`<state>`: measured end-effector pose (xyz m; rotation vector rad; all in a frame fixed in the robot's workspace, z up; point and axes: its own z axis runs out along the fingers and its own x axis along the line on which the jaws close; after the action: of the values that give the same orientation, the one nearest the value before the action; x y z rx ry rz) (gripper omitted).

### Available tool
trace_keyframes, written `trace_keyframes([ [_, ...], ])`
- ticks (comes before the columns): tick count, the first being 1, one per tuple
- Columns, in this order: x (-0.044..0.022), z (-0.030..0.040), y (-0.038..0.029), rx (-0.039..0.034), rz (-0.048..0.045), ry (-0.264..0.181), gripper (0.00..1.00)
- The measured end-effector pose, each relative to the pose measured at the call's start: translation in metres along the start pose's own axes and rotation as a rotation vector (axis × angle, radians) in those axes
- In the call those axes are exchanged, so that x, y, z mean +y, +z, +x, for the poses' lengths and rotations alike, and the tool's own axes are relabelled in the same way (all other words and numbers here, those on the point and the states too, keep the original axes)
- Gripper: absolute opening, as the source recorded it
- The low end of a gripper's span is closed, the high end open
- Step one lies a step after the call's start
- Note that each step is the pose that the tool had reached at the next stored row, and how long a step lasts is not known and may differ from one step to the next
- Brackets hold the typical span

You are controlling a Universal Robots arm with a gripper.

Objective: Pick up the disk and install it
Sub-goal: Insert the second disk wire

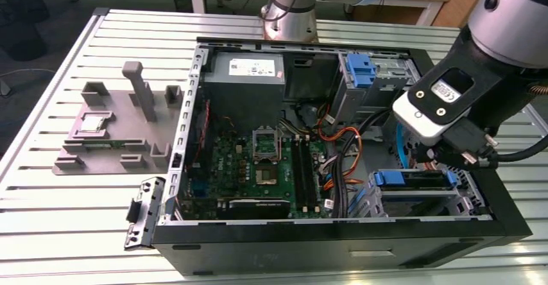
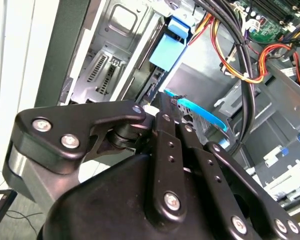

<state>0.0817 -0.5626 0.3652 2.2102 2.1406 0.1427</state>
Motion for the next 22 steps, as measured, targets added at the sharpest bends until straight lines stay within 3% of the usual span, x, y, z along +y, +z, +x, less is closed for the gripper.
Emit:
trace_keyframes([
  [3,0.0007,0.0003,-0.0064,0.0003,0.0005,0.000,0.10],
  [4,0.0006,0.0003,-0.0063,0.0009,0.0053,0.001,0.10],
  [7,0.0008,0.0004,-0.0064,0.0009,0.0417,0.002,0.10],
  [8,0.0008,0.0004,-0.0064,0.0009,0.0453,0.002,0.10],
  [22,0.0014,0.0017,-0.0118,0.0007,0.0484,0.002,0.10],
])
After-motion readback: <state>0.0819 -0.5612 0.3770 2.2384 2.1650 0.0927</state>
